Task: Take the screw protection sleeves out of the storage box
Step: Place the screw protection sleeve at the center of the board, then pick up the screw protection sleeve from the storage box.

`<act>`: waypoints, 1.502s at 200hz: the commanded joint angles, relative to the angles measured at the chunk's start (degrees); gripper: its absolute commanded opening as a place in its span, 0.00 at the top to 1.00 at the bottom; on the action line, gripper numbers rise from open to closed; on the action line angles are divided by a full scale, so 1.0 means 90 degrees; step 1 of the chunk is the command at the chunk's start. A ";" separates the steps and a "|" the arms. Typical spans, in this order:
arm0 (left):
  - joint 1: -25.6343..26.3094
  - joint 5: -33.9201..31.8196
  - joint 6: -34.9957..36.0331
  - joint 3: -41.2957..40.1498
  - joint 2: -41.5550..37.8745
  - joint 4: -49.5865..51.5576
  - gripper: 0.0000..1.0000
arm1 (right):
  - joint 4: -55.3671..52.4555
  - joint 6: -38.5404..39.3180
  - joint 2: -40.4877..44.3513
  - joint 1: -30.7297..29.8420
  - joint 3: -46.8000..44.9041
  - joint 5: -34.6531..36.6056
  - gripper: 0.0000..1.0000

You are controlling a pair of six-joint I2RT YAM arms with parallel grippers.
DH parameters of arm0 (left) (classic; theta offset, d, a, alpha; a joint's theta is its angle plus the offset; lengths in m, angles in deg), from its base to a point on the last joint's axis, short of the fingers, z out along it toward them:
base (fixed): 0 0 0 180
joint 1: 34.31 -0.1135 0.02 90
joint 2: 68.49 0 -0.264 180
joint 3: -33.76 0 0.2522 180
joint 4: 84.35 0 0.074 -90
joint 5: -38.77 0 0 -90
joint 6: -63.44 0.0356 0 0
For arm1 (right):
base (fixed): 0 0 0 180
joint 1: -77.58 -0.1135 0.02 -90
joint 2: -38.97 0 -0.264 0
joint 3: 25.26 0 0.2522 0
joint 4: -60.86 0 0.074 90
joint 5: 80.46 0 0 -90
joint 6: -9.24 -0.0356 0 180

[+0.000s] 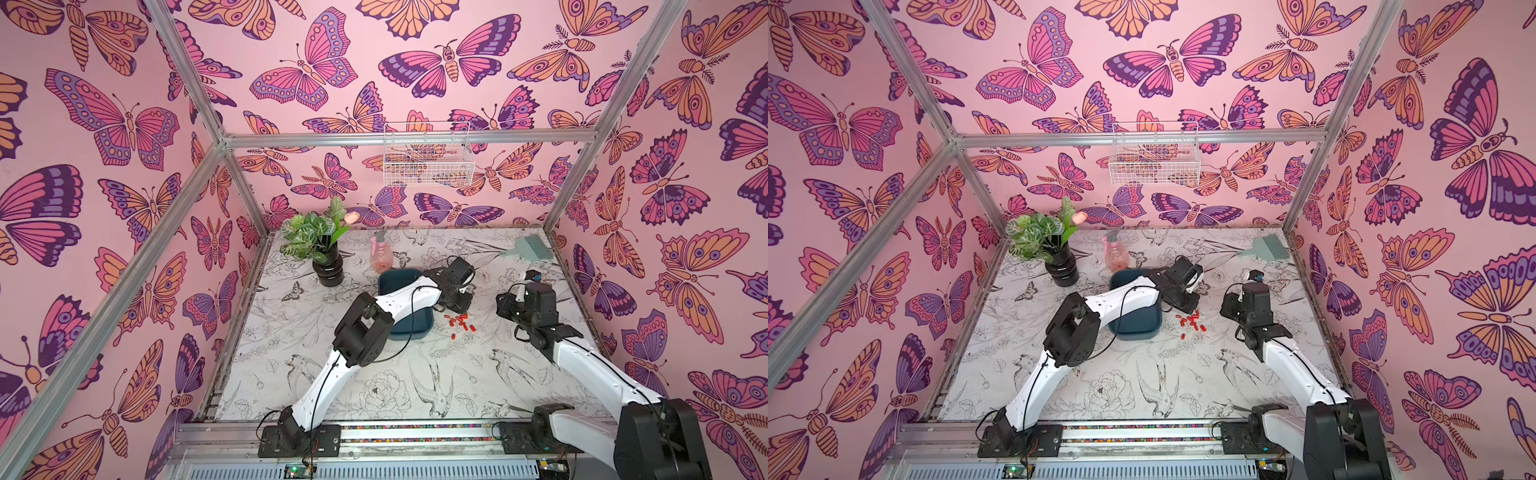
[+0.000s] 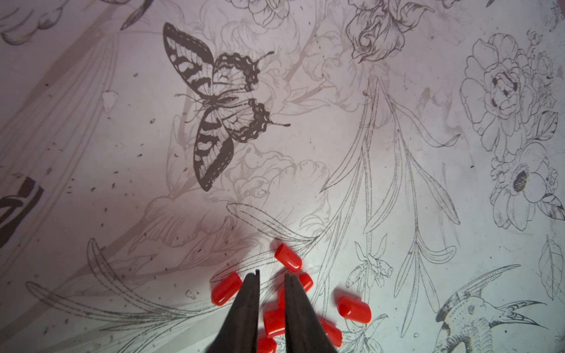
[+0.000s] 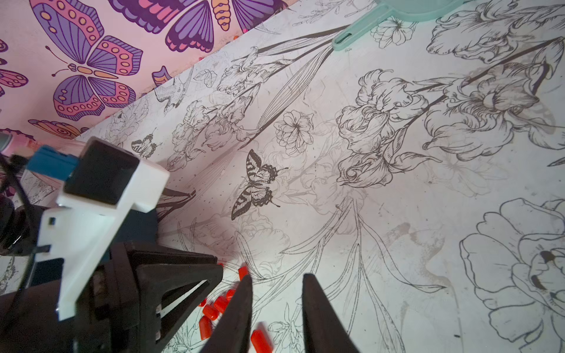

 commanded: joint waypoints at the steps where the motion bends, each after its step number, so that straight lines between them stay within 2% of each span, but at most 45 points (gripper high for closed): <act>1: 0.0033 -0.0105 -0.0055 0.0118 0.0175 0.0139 0.79 | 0.0061 -0.0050 -0.0038 0.0046 0.0028 -0.0039 0.68; 49: 0.0052 -0.0239 -0.0035 0.0070 0.0098 0.0134 0.76 | 0.0061 -0.0045 -0.0019 0.0048 0.0020 -0.0040 0.68; 109: 0.0174 -0.0699 0.0081 -0.0263 -0.0312 -0.0130 0.67 | 0.0061 -0.0045 -0.0042 0.0046 0.0029 -0.0055 0.68; 158: 0.0218 -0.1057 0.0244 -0.1935 -0.1603 -0.1546 0.62 | 0.0065 -0.0043 -0.0068 0.0046 0.0047 -0.0067 0.68; 191: 0.0218 -0.1766 0.0295 -0.3045 -0.2520 -0.2295 0.59 | 0.0052 -0.0041 -0.0092 0.0041 0.0060 -0.0073 0.68; 217: 0.0124 -0.1929 0.0354 -0.3900 -0.3179 -0.3067 0.57 | 0.0050 -0.0036 -0.0084 0.0043 0.0059 -0.0064 0.68; 257: -0.0147 -0.1914 0.0155 -0.4396 -0.3582 -0.3405 0.57 | 0.0023 -0.0026 -0.0127 0.0041 0.0096 -0.0068 0.68; 300: -0.0705 -0.1476 -0.0409 -0.4811 -0.3704 -0.3483 0.58 | -0.0053 0.0042 -0.0113 0.0047 0.0143 -0.0049 0.68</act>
